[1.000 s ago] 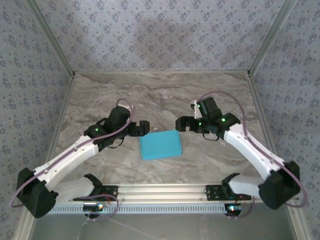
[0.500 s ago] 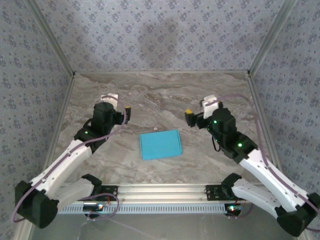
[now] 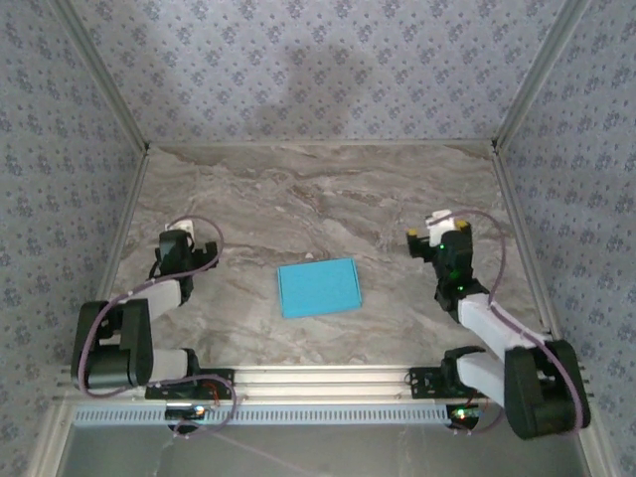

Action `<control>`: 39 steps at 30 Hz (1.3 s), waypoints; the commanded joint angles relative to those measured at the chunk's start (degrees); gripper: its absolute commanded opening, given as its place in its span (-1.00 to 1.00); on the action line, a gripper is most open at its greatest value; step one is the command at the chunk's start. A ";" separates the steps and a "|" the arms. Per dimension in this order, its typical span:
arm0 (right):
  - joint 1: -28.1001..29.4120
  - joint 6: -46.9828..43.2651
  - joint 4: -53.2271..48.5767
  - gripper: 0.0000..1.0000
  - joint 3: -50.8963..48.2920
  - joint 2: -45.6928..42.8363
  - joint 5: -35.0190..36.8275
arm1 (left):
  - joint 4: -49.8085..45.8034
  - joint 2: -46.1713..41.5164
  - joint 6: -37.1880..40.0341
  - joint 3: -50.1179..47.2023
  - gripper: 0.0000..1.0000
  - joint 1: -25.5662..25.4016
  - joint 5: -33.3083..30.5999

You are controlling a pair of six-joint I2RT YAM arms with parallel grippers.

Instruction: Fold the paper box

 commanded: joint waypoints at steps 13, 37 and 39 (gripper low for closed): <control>-9.98 8.27 17.38 0.99 4.22 23.88 -16.07 | 24.38 11.44 0.12 0.88 0.99 0.54 6.89; -8.43 7.32 18.84 0.99 3.67 23.81 -12.85 | 24.30 11.37 0.75 0.88 0.99 -0.26 5.66; -8.46 7.33 18.88 0.99 3.71 23.81 -12.77 | 24.30 11.39 0.72 0.88 0.99 -0.31 5.64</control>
